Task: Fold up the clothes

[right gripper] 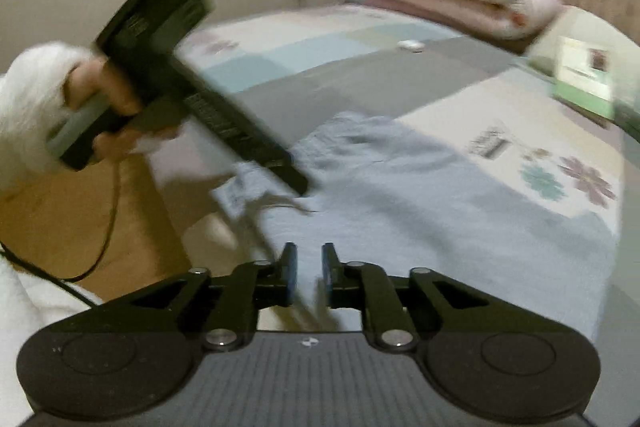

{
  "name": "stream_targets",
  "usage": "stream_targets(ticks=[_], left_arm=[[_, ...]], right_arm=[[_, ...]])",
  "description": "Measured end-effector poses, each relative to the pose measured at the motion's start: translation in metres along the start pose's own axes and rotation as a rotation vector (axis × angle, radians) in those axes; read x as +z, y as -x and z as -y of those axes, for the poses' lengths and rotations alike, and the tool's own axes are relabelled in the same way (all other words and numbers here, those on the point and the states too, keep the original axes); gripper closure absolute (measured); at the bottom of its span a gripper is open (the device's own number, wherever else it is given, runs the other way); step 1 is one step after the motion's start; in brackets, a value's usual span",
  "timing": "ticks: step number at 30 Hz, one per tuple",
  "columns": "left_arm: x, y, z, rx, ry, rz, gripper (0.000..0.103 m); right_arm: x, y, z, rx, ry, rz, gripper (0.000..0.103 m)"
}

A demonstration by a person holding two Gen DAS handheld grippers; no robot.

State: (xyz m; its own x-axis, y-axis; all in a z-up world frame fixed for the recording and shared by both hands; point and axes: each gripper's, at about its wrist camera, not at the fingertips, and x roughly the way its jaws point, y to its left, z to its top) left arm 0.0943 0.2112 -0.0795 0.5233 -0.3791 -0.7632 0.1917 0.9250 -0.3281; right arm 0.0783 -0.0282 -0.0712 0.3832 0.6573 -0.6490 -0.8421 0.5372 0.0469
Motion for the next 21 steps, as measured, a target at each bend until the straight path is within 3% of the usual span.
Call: stream_targets(ticks=[3,8,12,16,18,21], left_arm=[[0.014,0.008,0.013,0.002,-0.05,0.016,0.044],[0.049,-0.014,0.054,-0.113,-0.154,0.098,0.041],[0.053,-0.059,0.081,-0.145,-0.205,0.056,0.041],[0.04,-0.09,0.068,-0.039,-0.141,-0.043,0.046],[0.032,-0.083,0.056,-0.059,-0.103,-0.028,0.046],[0.028,-0.068,0.059,-0.007,-0.12,-0.041,0.046]], right_arm=[[-0.014,0.015,0.031,-0.132,-0.106,0.008,0.071],[-0.036,0.012,0.075,-0.278,-0.289,-0.022,0.071],[-0.056,-0.003,0.082,-0.292,-0.351,-0.048,0.069],[-0.066,0.005,0.082,-0.27,-0.387,-0.018,0.066],[-0.07,0.007,0.082,-0.265,-0.399,-0.011,0.065],[-0.072,0.009,0.08,-0.262,-0.412,-0.001,0.059]])
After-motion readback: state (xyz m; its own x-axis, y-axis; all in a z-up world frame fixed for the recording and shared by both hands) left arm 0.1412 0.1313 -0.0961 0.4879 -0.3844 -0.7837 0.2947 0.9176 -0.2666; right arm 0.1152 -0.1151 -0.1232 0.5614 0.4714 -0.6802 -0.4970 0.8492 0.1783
